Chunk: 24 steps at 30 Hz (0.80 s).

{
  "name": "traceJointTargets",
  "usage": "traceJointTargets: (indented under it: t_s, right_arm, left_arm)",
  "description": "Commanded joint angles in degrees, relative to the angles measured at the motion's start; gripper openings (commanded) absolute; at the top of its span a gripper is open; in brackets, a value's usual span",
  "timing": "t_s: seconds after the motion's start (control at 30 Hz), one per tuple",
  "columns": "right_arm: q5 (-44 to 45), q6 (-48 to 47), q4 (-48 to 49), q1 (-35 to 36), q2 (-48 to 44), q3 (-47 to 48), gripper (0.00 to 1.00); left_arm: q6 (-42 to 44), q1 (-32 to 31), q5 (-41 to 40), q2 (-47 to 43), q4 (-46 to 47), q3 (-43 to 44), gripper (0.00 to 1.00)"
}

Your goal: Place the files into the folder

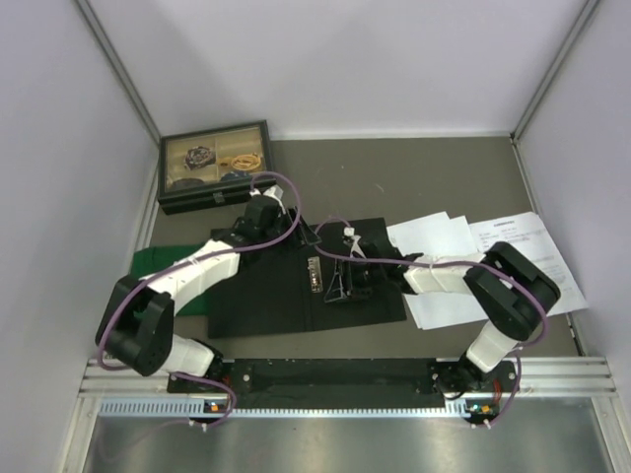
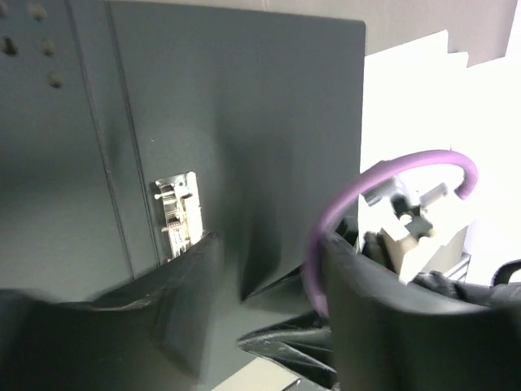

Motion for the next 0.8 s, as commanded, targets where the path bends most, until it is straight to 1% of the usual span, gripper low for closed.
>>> traceJointTargets:
  t_s: [0.0, 0.03, 0.07, 0.13, 0.17, 0.2, 0.27, 0.3, 0.37, 0.4, 0.43, 0.47, 0.5, 0.57, 0.63, 0.77]
  right_arm:
    - [10.7, -10.5, -11.2, -2.0, -7.8, 3.0, 0.52]
    - [10.0, -11.9, -12.4, -1.5, -7.7, 4.1, 0.54]
    - [8.2, -12.1, -11.8, -1.2, -7.5, 4.4, 0.56]
    - [6.1, -11.5, -9.9, 0.3, -6.4, 5.4, 0.59]
    - [6.4, -11.0, -9.9, 0.7, -6.0, 5.9, 0.60]
    - [6.8, -9.9, -9.6, 1.1, -5.1, 6.2, 0.63]
    - [6.9, -9.8, -9.7, 1.8, -4.1, 7.6, 0.64]
    - [7.5, -10.2, -10.1, 1.9, -3.3, 7.9, 0.67]
    - [8.9, -11.1, -11.9, 2.6, -2.7, 9.3, 0.69]
    - [8.8, -11.2, -11.7, 2.6, -2.7, 9.2, 0.71]
    - [8.6, -11.2, -11.4, 2.6, -2.9, 9.1, 0.72]
    - [8.4, -11.0, -10.9, 2.6, -3.3, 8.9, 0.73]
    - [8.5, -10.6, -10.6, 2.6, -3.6, 8.3, 0.75]
    - [8.3, -10.4, -10.0, 2.6, -4.7, 7.7, 0.77]
    - [8.1, -10.2, -10.1, 2.6, -5.0, 7.3, 0.78]
    - [8.1, -10.0, -10.0, 2.4, -5.9, 6.2, 0.79]
  left_arm:
    - [8.7, 5.2, -12.6, -5.5, -14.2, -2.1, 0.69]
    - [9.6, 5.2, -11.4, -7.2, -13.9, -1.7, 0.72]
    - [10.9, 5.2, -8.3, -8.7, -13.7, -1.3, 0.74]
    - [11.4, 5.2, -6.6, -12.2, -13.6, 0.4, 0.77]
    - [11.1, 5.3, -5.7, -12.9, -13.6, 0.9, 0.78]
    - [11.0, 5.3, -2.8, -14.0, -13.7, 2.1, 0.80]
    - [10.9, 5.3, 2.4, -15.1, -12.7, 2.9, 0.82]
    - [10.4, 5.3, 6.5, -16.2, -11.5, 3.5, 0.82]
    - [9.0, 5.3, 9.7, -17.7, -9.1, 3.6, 0.84]
    - [9.0, 5.4, 11.5, -18.9, -6.2, 3.5, 0.88]
    - [8.9, 5.3, 12.5, -19.4, -6.0, 3.9, 0.95]
    - [8.9, 5.3, 11.6, -19.8, -7.0, 4.5, 0.97]
    - [8.9, 5.4, 10.7, -20.5, -7.7, 5.7, 0.98]
    - [9.2, 5.6, 9.4, -21.4, -8.3, 6.2, 0.98]
    - [8.5, 6.5, 10.6, -22.8, -6.1, 6.4, 0.98]
    - [7.2, 6.8, 10.4, -24.6, -5.8, 7.4, 0.98]
